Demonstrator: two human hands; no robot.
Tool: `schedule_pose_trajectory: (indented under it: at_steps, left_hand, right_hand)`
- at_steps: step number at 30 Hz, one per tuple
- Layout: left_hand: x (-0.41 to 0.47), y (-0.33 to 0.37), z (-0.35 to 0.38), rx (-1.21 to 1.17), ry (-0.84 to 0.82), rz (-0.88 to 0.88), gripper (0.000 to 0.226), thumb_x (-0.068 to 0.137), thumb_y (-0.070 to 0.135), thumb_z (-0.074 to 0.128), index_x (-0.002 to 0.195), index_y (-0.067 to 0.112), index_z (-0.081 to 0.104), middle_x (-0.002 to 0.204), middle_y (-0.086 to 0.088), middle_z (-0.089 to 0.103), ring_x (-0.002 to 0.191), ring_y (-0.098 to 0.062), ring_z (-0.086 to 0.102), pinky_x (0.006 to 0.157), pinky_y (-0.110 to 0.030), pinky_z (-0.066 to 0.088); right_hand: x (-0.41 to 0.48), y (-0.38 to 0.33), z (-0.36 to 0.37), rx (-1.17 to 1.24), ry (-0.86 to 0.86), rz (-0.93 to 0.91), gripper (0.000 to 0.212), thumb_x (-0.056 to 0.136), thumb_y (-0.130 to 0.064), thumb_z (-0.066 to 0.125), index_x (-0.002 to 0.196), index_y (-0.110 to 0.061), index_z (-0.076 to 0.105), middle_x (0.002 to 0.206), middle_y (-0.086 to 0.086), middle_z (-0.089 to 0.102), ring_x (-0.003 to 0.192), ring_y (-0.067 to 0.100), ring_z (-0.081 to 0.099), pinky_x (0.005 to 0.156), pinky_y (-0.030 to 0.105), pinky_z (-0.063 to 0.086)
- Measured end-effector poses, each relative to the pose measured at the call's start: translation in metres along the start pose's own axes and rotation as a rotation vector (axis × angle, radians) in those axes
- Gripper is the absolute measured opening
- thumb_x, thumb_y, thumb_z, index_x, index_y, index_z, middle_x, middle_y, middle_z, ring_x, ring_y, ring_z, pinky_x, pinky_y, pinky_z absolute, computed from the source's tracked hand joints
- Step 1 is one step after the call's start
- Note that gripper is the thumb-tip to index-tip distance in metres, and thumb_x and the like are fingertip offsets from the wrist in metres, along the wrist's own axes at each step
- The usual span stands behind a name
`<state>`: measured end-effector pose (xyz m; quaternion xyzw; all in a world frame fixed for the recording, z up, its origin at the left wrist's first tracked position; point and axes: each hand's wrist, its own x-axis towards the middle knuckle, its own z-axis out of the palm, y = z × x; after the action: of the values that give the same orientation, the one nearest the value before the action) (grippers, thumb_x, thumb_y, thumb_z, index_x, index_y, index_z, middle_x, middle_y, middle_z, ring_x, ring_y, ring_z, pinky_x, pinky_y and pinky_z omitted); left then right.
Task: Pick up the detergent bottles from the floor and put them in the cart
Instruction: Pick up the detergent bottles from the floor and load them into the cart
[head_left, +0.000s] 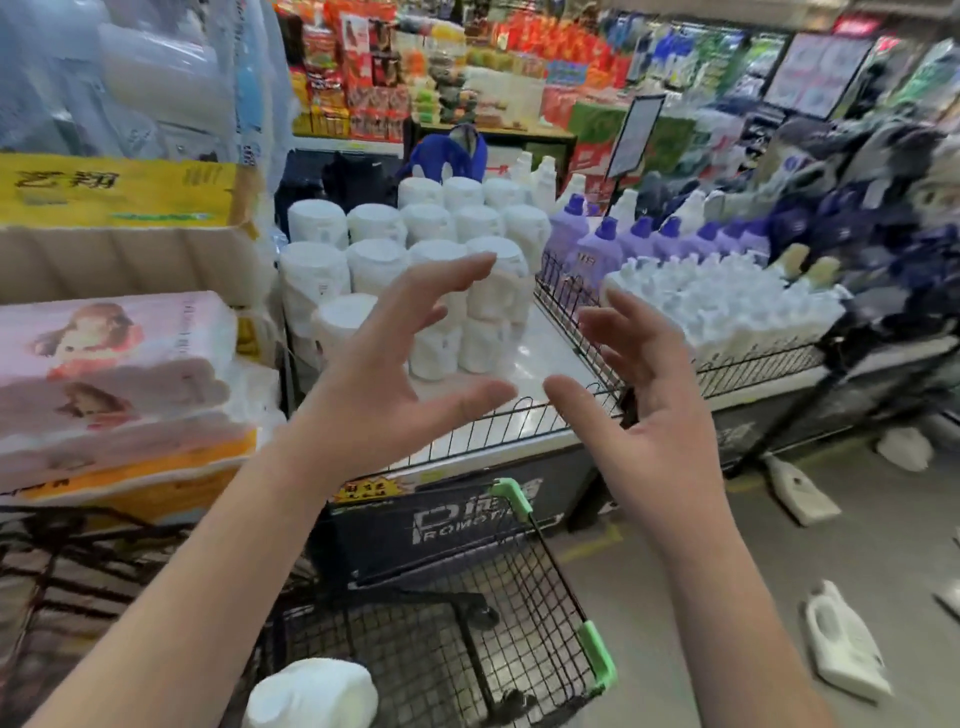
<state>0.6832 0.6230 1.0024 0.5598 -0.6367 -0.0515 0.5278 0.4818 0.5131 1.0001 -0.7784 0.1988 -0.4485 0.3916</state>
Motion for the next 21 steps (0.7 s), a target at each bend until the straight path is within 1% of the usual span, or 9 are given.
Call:
schedule_pose_trajectory:
  at_steps: [3,4,6,8,10,12,15,17,21]
  left_hand:
    - [0.014,0.022,0.041,-0.012,-0.035,0.014,0.081,0.088,0.043,0.080,0.156,0.019,0.042,0.157,0.005,0.052,0.149,-0.014,0.047,0.122,-0.043,0.043]
    - [0.021,0.030,0.058,-0.017,-0.052,0.026,0.080,0.088,0.042,0.080,0.155,0.019,0.043,0.157,0.006,0.052,0.149,-0.014,0.047,0.122,-0.044,0.043]
    - [0.037,0.046,0.096,-0.035,-0.087,0.059,0.078,0.089,0.040,0.081,0.154,0.027,0.042,0.158,0.008,0.051,0.150,-0.012,0.046,0.122,-0.044,0.042]
    - [0.057,0.061,0.142,-0.063,-0.124,0.095,0.076,0.089,0.038,0.081,0.154,0.030,0.041,0.157,0.010,0.051,0.150,-0.010,0.046,0.123,-0.041,0.041]
    - [0.077,0.076,0.191,-0.093,-0.164,0.117,0.076,0.091,0.036,0.082,0.155,0.023,0.042,0.157,0.009,0.051,0.150,-0.012,0.046,0.123,-0.040,0.041]
    - [0.097,0.089,0.238,-0.124,-0.197,0.129,0.077,0.092,0.038,0.080,0.156,0.019,0.042,0.157,0.007,0.051,0.151,-0.014,0.046,0.123,-0.041,0.041]
    - [0.122,0.106,0.306,-0.177,-0.248,0.163,0.075,0.091,0.043,0.077,0.155,0.026,0.041,0.158,0.009,0.051,0.151,-0.014,0.046,0.122,-0.044,0.042]
    - [0.134,0.115,0.349,-0.218,-0.286,0.179,0.073,0.091,0.044,0.076,0.154,0.031,0.040,0.158,0.012,0.051,0.151,-0.011,0.045,0.122,-0.043,0.042]
    - [0.155,0.131,0.428,-0.284,-0.385,0.181,0.071,0.093,0.045,0.076,0.153,0.037,0.040,0.158,0.016,0.049,0.151,-0.003,0.043,0.123,-0.038,0.041]
  right_hand:
    - [-0.013,0.006,-0.047,-0.002,0.085,0.017,0.069,0.086,-0.047,0.078,0.148,-0.037,0.048,0.140,-0.013,0.063,0.138,0.010,0.057,0.120,0.036,0.042]
    - [-0.018,0.008,-0.065,0.004,0.110,0.019,0.069,0.085,-0.046,0.078,0.147,-0.038,0.048,0.140,-0.013,0.063,0.138,0.010,0.057,0.119,0.033,0.042]
    - [-0.026,0.014,-0.105,-0.003,0.152,0.020,0.067,0.086,-0.046,0.077,0.145,-0.042,0.047,0.141,-0.014,0.063,0.138,0.010,0.057,0.118,0.030,0.043]
    - [-0.036,0.025,-0.152,-0.023,0.193,0.030,0.067,0.086,-0.047,0.076,0.146,-0.042,0.046,0.142,-0.015,0.062,0.139,0.010,0.056,0.119,0.033,0.042]
    - [-0.046,0.040,-0.201,-0.053,0.244,0.050,0.066,0.089,-0.047,0.079,0.147,-0.041,0.047,0.142,-0.016,0.063,0.140,0.011,0.055,0.120,0.039,0.042]
    - [-0.056,0.054,-0.248,-0.088,0.303,0.067,0.067,0.090,-0.044,0.080,0.148,-0.038,0.048,0.140,-0.016,0.063,0.139,0.010,0.056,0.120,0.041,0.041]
    - [-0.071,0.076,-0.313,-0.139,0.383,0.101,0.069,0.088,-0.043,0.081,0.148,-0.036,0.048,0.139,-0.016,0.064,0.138,0.010,0.056,0.120,0.043,0.042]
    - [-0.083,0.091,-0.353,-0.187,0.431,0.111,0.069,0.088,-0.045,0.081,0.148,-0.037,0.048,0.139,-0.016,0.064,0.139,0.011,0.056,0.119,0.044,0.043]
    - [-0.109,0.114,-0.423,-0.252,0.539,0.187,0.068,0.088,-0.046,0.082,0.147,-0.035,0.050,0.137,-0.016,0.065,0.137,0.010,0.058,0.118,0.037,0.044]
